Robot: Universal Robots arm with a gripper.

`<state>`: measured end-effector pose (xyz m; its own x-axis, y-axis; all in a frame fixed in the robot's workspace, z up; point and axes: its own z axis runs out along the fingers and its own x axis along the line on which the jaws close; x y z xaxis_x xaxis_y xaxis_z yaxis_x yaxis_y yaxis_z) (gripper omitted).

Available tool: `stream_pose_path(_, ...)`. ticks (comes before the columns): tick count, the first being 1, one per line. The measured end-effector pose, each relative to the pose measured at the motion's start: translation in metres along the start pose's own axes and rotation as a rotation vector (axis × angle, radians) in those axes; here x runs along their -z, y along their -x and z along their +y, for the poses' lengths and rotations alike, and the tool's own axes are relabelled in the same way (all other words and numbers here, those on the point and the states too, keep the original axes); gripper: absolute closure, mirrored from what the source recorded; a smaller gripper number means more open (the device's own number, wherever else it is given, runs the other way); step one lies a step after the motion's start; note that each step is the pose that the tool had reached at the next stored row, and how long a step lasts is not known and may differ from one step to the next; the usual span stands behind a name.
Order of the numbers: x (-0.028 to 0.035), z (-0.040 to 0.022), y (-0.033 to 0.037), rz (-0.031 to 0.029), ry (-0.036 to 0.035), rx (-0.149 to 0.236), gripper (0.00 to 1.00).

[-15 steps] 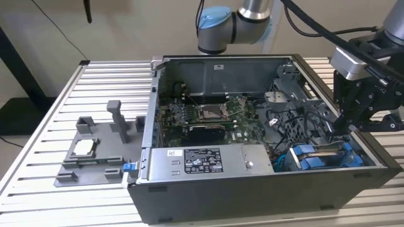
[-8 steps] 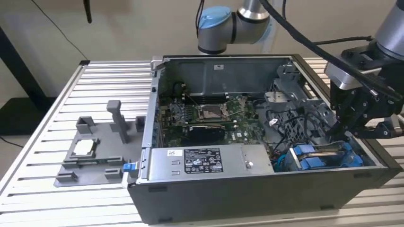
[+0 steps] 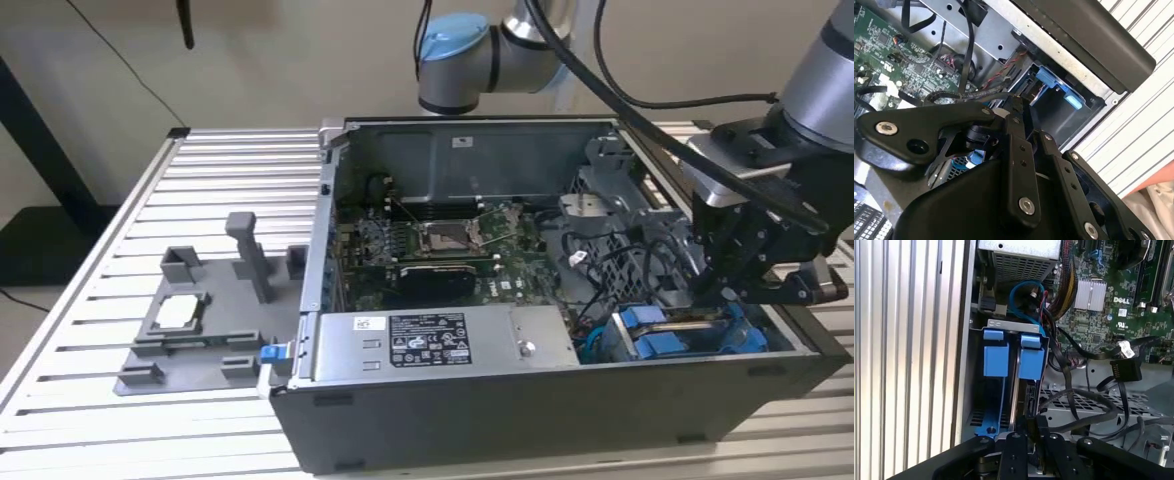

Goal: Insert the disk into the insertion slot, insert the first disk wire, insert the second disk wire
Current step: 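Insert the first disk wire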

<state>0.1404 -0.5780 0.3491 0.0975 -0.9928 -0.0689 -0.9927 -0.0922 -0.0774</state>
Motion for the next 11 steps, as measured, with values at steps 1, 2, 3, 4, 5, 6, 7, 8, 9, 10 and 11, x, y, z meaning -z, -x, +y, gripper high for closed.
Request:
stream_pose_path(1, -0.0014, -0.0010, 0.0001, 0.0000, 0.0000, 0.000, 0.81)
stream_pose_path(2, -0.0027, -0.0018, 0.0003, 0.0000, 0.0000, 0.000, 0.81)
stream_pose_path(3, -0.0040, -0.0020, 0.0003, 0.0000, 0.0000, 0.000, 0.81)
stream_pose_path(4, -0.0049, -0.0020, 0.0005, 0.0001, 0.0000, 0.000, 0.81)
stream_pose_path(5, -0.0054, -0.0021, 0.0008, 0.0002, 0.0000, 0.000, 0.81)
stream_pose_path(6, -0.0059, -0.0023, 0.0014, 0.0001, 0.0000, 0.000, 0.81)
stream_pose_path(7, -0.0063, -0.0025, 0.0018, -0.0001, 0.0000, 0.000, 0.81)
stream_pose_path(8, -0.0065, -0.0029, 0.0021, -0.0001, 0.0000, 0.000, 0.81)
stream_pose_path(9, -0.0069, -0.0034, 0.0021, -0.0002, -0.0001, 0.000, 0.81)
stream_pose_path(10, -0.0072, -0.0042, 0.0020, 0.0000, 0.0000, 0.000, 0.81)
stream_pose_path(11, -0.0074, -0.0048, 0.0020, 0.0002, -0.0001, -0.001, 0.81)
